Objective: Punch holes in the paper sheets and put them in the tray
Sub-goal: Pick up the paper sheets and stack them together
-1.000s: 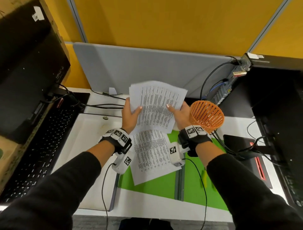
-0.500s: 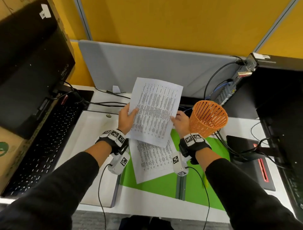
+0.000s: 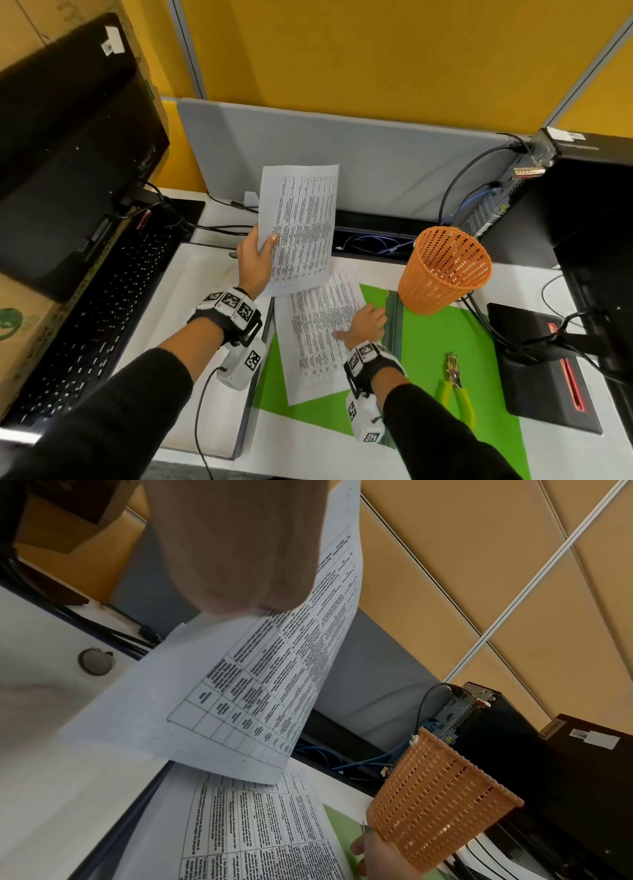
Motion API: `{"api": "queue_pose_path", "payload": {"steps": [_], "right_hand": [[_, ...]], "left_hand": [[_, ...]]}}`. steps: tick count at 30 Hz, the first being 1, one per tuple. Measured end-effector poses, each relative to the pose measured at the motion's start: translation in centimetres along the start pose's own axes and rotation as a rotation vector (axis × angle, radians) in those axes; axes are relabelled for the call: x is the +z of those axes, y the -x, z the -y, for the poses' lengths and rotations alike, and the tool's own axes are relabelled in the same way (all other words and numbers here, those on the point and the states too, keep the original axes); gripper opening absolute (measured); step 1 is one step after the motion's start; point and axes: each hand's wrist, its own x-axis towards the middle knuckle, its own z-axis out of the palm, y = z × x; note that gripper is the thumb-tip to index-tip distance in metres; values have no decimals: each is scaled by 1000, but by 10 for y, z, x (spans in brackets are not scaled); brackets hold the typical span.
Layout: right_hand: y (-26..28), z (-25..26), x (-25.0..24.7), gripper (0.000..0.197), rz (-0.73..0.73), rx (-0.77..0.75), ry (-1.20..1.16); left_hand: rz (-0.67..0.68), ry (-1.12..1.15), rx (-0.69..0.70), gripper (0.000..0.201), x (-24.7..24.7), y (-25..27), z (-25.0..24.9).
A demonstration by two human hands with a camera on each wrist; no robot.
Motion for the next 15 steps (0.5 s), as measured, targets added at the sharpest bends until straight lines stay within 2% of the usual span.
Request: {"api": "queue_pose_path", "payload": {"steps": [4, 11, 15], "right_hand": [[-4, -4, -12, 93, 38, -13, -218], [-2, -6, -17, 93, 87, 8, -182], [-6, -2, -16, 82, 169, -13, -315]], "left_hand": [[4, 10, -4, 33, 0, 0, -1], [16, -13, -7, 33, -1, -3, 4], [25, 11, -3, 32, 1, -1, -4]]}}
